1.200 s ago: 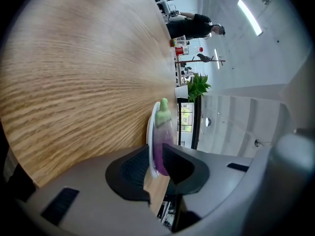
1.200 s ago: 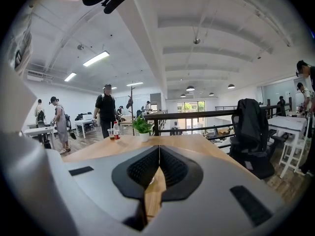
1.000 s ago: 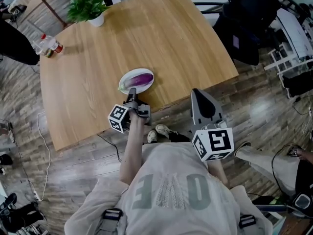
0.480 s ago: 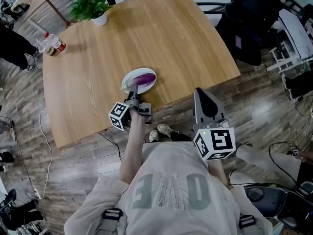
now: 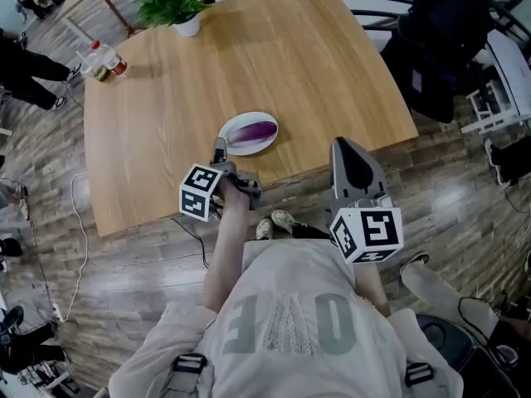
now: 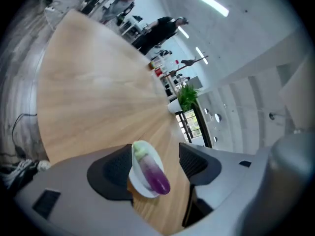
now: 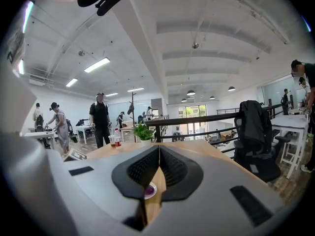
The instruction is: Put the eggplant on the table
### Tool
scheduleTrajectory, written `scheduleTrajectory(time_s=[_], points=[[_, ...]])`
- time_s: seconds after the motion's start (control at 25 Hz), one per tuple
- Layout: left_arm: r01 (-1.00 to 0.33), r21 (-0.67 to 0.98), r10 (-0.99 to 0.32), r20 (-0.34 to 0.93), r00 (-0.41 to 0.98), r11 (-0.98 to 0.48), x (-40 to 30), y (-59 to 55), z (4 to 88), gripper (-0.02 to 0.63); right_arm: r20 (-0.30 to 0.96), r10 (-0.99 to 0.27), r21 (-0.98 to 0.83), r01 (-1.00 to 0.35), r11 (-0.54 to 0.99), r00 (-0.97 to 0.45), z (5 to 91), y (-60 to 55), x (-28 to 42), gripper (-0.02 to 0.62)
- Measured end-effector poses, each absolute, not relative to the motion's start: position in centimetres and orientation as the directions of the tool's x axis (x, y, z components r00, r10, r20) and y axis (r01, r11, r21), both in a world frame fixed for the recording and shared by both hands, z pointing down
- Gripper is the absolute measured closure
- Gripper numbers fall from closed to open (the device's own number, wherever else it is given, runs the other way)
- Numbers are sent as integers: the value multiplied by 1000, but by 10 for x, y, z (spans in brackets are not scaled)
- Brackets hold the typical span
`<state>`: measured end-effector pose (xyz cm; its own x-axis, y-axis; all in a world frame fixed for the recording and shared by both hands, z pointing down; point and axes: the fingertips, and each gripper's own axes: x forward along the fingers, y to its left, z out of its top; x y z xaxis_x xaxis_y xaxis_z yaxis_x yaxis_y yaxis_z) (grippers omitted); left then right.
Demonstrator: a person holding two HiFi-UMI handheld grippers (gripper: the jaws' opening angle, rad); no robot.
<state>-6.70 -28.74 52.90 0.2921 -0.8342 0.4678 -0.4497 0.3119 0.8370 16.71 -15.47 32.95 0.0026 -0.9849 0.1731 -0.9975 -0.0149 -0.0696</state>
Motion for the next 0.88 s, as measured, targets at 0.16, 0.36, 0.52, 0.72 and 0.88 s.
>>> scheduleTrajectory(time_s=[0.16,0.36,0.52,0.72,0.88], points=[[-652,752,-937,288,196,95,-91,-309,444,319,123,-991,-49,-998,37,-43,311,-172,152,575],[-850,512,-988,14,154,-125,-101,-307,334,321,60,-995,-61,-995,76,-80,290,-189,138,575],[-941,258,-969,-174,178,-219,-92,-288,263,321,6,-993,-55,-992,117,-117,274,-203,122,575],[-962,-16,-907,-328,262,-272,-72,-255,204,351,-78,-982,-50,-983,176,-172,254,-214,105,575],[-958,-137,-856,-429,288,-254,-67,-230,177,584,-125,-967,-90,-968,233,-221,244,-218,96,575]])
